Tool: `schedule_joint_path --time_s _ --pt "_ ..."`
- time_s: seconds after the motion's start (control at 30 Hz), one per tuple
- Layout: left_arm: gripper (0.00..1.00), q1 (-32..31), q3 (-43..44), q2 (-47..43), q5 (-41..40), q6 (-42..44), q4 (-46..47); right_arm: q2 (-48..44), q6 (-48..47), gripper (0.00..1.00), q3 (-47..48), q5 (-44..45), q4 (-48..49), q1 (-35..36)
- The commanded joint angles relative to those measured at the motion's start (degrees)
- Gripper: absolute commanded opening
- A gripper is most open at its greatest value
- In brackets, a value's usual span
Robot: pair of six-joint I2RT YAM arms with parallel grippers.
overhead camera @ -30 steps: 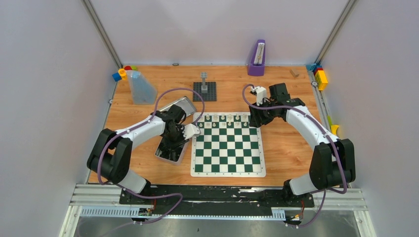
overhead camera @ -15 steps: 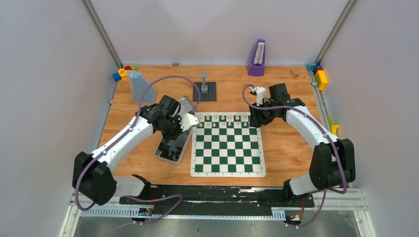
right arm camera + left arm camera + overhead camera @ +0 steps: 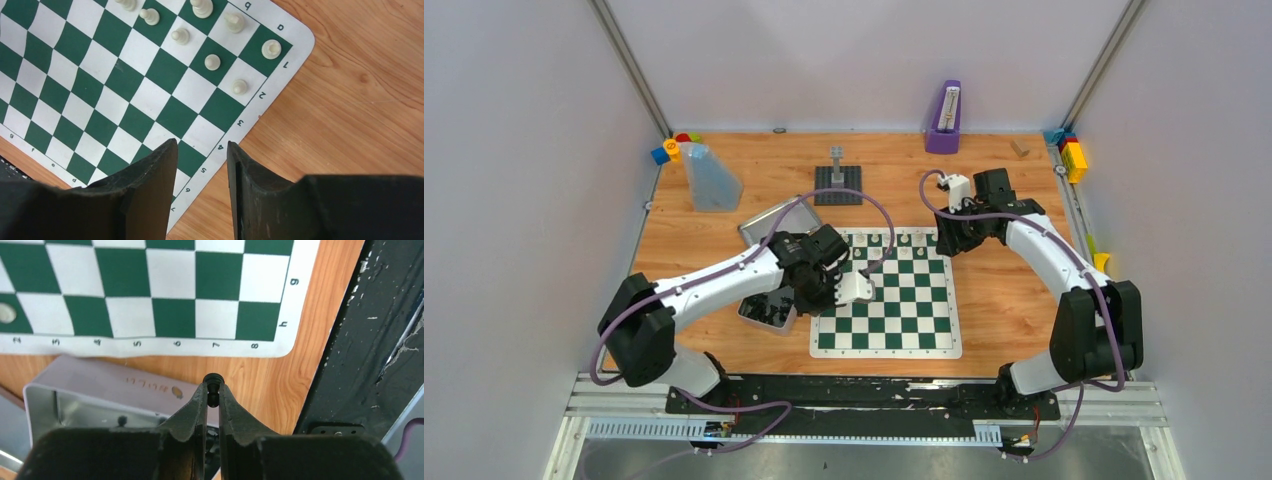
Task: Set up the chess pieces on the board
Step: Place the chess piece on the chessboard.
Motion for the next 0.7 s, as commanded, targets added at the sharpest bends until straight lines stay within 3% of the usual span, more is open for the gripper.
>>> schedule_joint_path --time_s 0.0,0.27,0.67 --pt "0.18 -2.7 2.7 2.9 1.3 -0.1 3.2 -0.2 0.5 0.42 -0.2 0.9 2.5 -1.2" --pt "0.21 -4.9 2.9 10.3 1.8 0.4 6.3 -0.4 0.4 0.42 -0.3 1.4 2.7 -1.9" --pt "0.24 -5.5 1.9 14.4 2.2 -0.8 9.1 -1.1 0.3 0.41 -0.4 1.0 2.7 -2.0"
